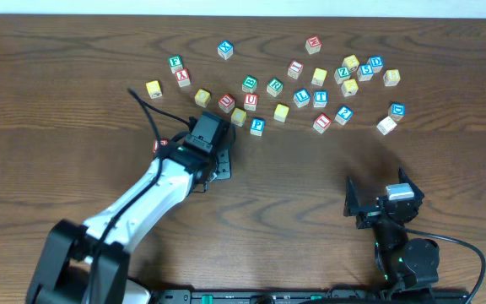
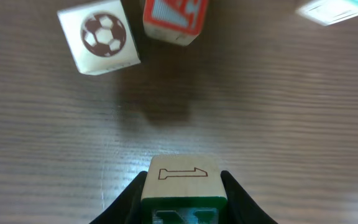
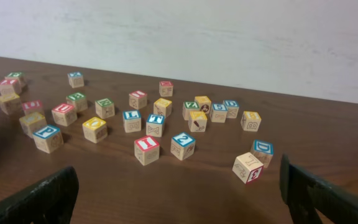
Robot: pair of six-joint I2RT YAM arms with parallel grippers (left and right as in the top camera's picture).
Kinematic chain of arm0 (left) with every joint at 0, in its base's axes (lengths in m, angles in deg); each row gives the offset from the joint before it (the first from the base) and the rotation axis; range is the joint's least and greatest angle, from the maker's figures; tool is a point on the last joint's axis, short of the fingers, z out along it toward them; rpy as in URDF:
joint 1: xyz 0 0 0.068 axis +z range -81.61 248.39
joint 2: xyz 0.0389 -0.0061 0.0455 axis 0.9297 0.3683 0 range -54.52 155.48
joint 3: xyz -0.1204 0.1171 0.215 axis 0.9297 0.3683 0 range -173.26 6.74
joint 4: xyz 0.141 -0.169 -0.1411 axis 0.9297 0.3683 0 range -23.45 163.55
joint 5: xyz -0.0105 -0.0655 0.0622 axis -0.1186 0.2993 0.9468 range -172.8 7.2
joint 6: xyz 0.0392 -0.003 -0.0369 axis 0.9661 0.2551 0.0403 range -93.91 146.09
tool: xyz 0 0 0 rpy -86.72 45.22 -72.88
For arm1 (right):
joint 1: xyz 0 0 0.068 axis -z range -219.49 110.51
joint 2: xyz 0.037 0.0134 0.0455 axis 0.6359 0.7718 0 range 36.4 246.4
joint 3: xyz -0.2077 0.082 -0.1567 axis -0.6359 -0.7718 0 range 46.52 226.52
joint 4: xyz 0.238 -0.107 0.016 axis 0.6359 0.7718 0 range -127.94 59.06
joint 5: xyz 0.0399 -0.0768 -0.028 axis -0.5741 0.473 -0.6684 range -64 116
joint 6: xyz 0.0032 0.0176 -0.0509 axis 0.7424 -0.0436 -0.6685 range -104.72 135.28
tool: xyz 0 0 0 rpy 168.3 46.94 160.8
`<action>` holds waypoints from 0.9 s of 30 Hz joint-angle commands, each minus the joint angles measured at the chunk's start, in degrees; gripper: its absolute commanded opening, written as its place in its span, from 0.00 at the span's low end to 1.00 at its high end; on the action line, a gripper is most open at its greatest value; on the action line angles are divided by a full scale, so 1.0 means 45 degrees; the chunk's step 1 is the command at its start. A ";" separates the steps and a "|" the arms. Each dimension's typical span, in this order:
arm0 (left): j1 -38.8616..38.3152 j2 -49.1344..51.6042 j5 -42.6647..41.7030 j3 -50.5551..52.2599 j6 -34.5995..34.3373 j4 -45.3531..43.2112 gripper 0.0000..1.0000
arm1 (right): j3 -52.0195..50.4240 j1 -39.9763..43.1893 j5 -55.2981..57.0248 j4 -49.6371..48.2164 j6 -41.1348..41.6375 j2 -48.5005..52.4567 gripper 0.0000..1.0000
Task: Spell out NEURIPS
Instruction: 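Carry the green N block toward the open table area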
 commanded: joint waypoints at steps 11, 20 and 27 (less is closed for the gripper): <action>-0.0005 0.1695 0.0311 0.0092 0.0850 -0.0345 0.13 | -0.0010 0.0102 0.0112 0.0039 0.0160 -0.0068 0.99; -0.0005 0.1695 0.0175 -0.0136 0.1370 -0.0282 0.13 | -0.0010 0.0102 0.0112 0.0039 0.0165 -0.0068 0.99; -0.0005 0.1695 0.0185 -0.0131 0.1535 -0.0248 0.13 | -0.0010 0.0102 0.0112 0.0039 0.0165 -0.0068 0.99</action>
